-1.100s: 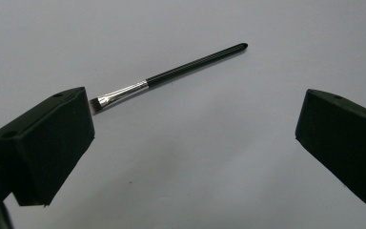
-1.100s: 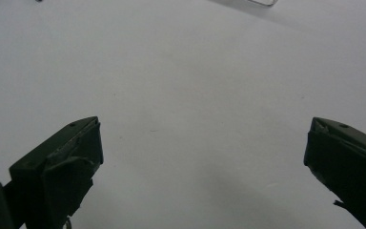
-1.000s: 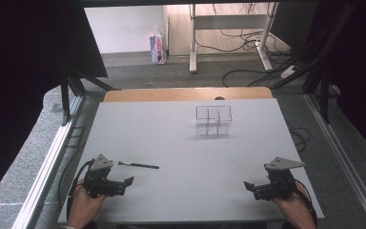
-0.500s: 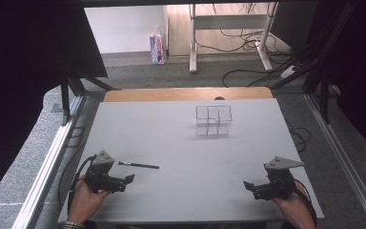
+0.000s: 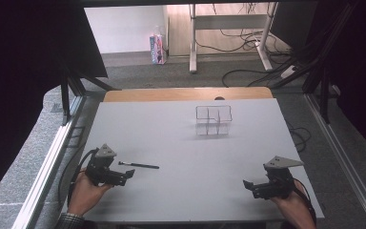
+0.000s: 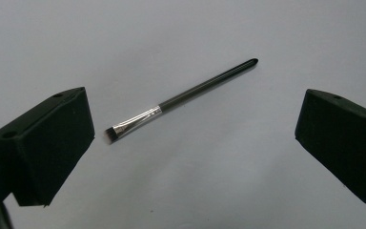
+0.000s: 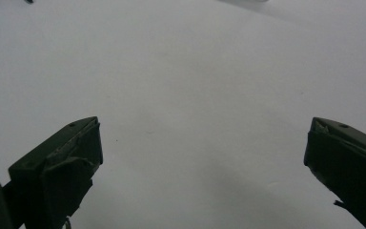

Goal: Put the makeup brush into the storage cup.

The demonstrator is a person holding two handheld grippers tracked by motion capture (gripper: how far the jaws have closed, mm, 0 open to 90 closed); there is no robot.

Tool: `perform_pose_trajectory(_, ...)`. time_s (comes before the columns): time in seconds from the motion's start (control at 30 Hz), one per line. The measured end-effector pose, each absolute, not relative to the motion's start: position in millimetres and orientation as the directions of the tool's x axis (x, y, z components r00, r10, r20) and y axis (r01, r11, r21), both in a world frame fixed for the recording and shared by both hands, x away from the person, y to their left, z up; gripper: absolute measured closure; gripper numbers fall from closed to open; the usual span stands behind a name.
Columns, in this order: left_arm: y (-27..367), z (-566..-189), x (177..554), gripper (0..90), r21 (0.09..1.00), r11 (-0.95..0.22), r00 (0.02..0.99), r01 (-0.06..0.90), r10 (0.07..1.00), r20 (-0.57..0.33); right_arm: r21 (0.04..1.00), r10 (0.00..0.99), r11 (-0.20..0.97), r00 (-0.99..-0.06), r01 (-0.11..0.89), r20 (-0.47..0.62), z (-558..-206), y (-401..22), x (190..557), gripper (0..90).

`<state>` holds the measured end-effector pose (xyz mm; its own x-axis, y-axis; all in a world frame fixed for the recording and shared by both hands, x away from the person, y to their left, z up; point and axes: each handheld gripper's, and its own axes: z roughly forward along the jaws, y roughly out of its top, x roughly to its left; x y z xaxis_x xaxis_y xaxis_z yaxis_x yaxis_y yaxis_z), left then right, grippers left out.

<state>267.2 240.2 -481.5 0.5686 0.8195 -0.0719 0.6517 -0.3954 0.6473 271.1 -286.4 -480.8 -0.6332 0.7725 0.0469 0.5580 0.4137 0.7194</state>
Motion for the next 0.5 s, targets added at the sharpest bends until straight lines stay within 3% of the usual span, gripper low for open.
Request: perform_pose_trajectory(0.5,236,-479,293,0.0,0.577,-0.476,0.607,0.663,0.794,-0.042,0.723,0.767,0.413,-0.64,0.553,0.051,-482,-286,272,0.0)
